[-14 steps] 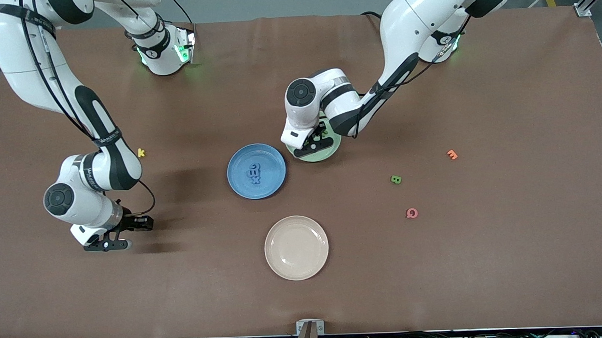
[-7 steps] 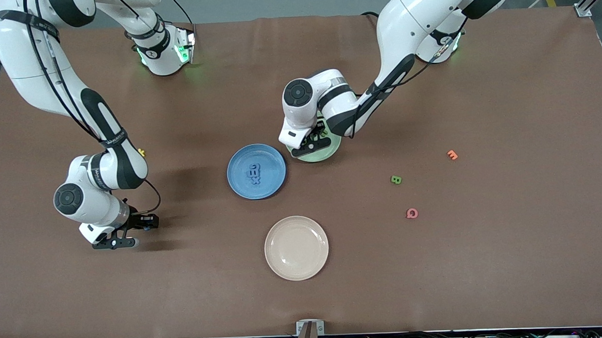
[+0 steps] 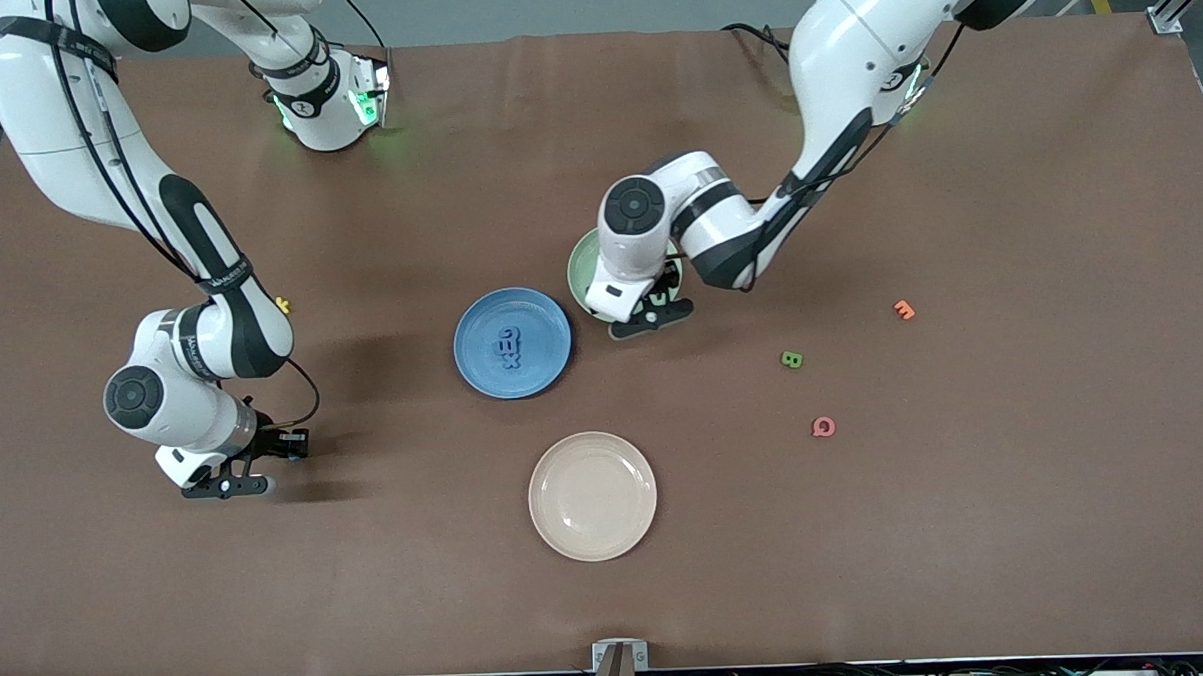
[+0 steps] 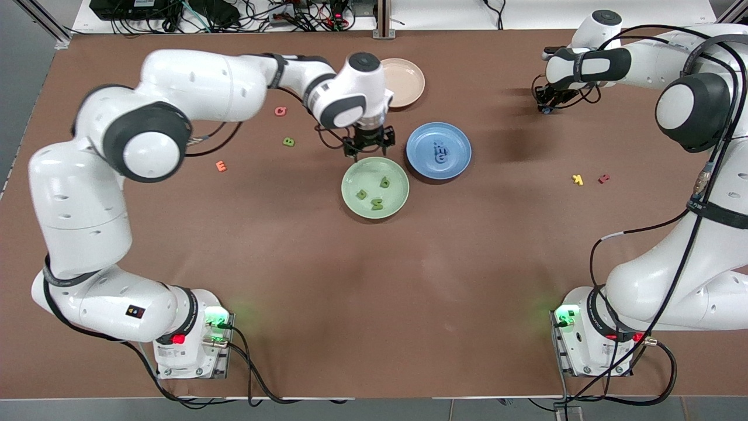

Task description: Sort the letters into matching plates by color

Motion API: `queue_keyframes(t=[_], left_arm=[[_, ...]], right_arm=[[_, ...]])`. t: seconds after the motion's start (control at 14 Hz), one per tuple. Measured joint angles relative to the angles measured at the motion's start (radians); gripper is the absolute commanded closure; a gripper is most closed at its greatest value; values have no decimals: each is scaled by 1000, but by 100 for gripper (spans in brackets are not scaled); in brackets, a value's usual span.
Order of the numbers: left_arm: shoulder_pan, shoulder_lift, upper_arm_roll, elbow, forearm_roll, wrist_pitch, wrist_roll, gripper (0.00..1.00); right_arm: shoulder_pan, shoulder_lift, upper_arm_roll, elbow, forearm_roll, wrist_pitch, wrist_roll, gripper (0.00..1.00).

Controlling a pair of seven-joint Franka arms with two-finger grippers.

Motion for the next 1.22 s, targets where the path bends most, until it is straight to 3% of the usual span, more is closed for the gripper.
queue_keyframes(t=[0.29, 0.64, 0.72, 0.79, 0.86, 1.22], left_arm=[[158, -108, -57, -119, -12, -3, 127, 8], [306, -186, -61, -215, -13, -1, 305, 6], [333, -195, -61, -238, -12, 9, 334, 6], [359, -201, -61, -262, -5, 37, 357, 6], [387, -204, -61, -288, 24, 79, 373, 6], [506, -203, -60, -372, 127, 196, 544, 5]], right_arm=[[53, -67, 87, 28, 0, -185, 286, 100], [102, -164, 321, 23, 1, -296, 827, 100], [123, -167, 349, 20, 1, -297, 917, 95], [153, -167, 361, 17, 0, -298, 984, 68], [182, -167, 363, 15, 0, -302, 1032, 1], [206, -168, 360, 15, 0, -316, 1071, 0]])
